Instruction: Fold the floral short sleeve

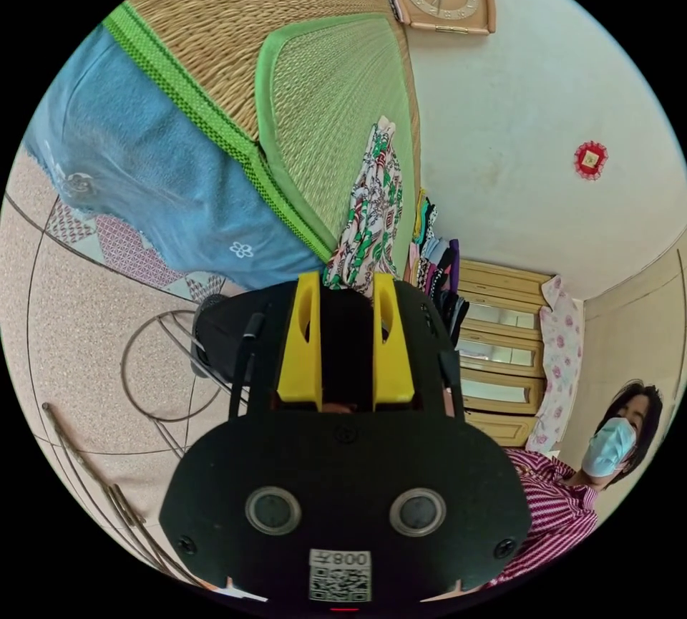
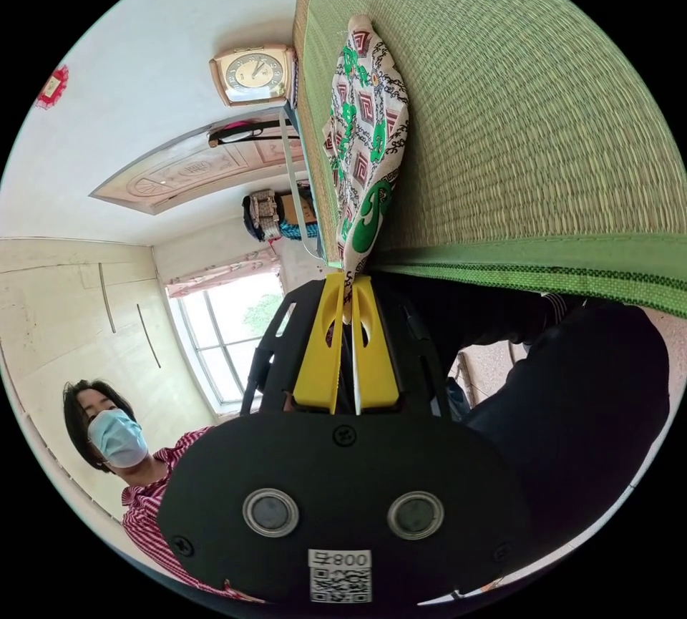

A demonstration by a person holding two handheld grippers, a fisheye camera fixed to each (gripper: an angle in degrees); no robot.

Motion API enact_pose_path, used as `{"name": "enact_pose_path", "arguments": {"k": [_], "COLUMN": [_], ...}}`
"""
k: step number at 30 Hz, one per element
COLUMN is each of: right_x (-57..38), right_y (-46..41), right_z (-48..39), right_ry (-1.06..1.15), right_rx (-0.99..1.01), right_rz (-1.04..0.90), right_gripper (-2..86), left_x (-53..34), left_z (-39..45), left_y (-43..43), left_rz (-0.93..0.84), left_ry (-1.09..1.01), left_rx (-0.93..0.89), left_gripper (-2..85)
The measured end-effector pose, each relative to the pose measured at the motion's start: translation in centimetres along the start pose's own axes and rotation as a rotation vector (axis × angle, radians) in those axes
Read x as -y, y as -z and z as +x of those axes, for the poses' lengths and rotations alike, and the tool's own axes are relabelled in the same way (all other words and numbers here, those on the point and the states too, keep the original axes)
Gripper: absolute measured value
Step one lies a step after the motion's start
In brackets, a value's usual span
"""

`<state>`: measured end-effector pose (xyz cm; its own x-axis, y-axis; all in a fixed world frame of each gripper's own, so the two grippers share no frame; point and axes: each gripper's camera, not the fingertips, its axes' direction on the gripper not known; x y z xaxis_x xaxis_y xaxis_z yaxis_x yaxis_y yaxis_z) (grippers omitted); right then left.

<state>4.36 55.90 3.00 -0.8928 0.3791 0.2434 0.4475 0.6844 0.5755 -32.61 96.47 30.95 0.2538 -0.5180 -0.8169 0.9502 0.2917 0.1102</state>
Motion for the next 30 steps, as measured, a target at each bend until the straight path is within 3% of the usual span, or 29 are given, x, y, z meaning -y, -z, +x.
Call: {"name": "enact_pose_path", "arguments": {"k": [18, 30], "right_x": [1.1, 0.7], "right_y": [4.1, 8.3], "right_z": [0.2, -4.6], "right_ry": [-0.007, 0.134], "right_rx": [0.016, 0.017], "right_rz": [0.025, 0.03], "right_gripper": [1.2, 1.1], "left_x": [-4.1, -11.3], "left_z": [-2.3, -0.9], "left_y": [2.1, 5.7], "left_rz": [-0.062, 0.023], "left_ry": [-0.003, -0.14], "left_rx": [0.016, -0.206], "left_gripper": [3.9, 2.4]}}
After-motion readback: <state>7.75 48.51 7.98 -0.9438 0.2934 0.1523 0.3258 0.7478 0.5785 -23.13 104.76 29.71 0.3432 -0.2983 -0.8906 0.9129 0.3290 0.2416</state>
